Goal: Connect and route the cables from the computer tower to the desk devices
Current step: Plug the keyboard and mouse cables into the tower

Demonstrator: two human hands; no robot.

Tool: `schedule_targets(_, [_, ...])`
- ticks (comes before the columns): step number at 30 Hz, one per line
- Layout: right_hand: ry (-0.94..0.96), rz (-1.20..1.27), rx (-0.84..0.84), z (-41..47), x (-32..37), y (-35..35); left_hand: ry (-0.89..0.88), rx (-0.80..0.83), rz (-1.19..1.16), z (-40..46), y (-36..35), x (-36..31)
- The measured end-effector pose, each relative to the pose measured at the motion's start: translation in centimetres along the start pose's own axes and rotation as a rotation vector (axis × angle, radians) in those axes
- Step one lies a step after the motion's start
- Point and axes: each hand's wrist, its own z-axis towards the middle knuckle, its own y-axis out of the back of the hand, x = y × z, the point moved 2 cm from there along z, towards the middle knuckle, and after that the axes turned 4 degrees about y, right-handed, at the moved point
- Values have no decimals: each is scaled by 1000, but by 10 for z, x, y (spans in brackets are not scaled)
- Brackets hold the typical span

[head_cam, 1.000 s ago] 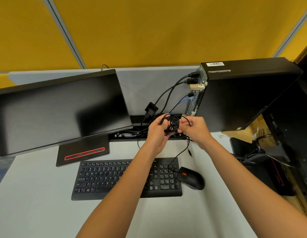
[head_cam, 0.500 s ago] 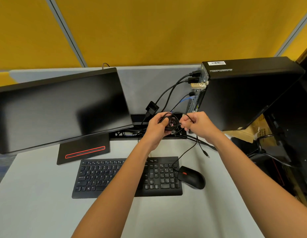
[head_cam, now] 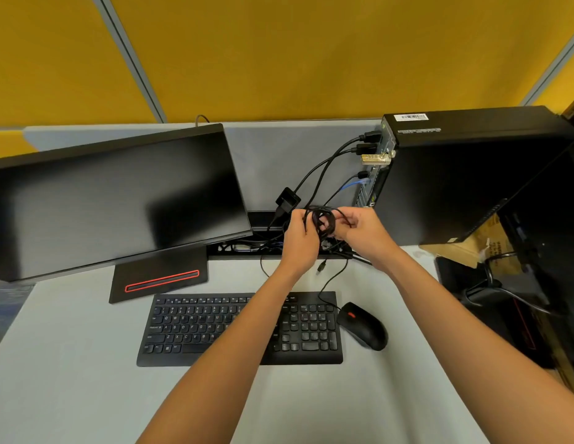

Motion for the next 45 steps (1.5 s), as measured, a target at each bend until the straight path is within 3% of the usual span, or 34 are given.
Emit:
schedule_targets(4, [-58, -7, 76, -3, -1, 7, -84, -49, 70, -3, 8, 3])
schedule_targets(8, [-47, -20, 59, -2, 6, 15, -78, 30, 58, 1, 9, 3])
schedule_targets(13, [195, -566, 77, 4, 29, 15, -74, 85, 132, 3, 7, -2])
schedule_targets(17, [171, -664, 176, 7, 42, 19, -159, 70, 250, 4, 11, -6])
schedule_targets(19, [196, -687, 85, 12, 50, 26, -228, 82, 305, 1, 11, -7])
schedule_targets(24, [301, -425, -458, 12, 60, 49, -289, 159, 257, -11, 9, -8])
schedule_targets(27, [246, -291, -559, 3, 46, 46, -255, 264, 253, -17, 10, -1])
schedule_targets(32, [146, -56, -463, -3, 34, 40, 125, 530, 5, -28, 8, 7])
schedule_targets(38, [173, -172, -172, 0, 51, 37, 184, 633, -417, -30, 3, -15])
schedule_targets(41, [214, -360, -113, 2, 51, 37, 174, 606, -343, -26, 6, -35])
schedule_targets(45, [249, -405, -184, 3, 54, 37, 141, 547, 1, -17, 8, -40])
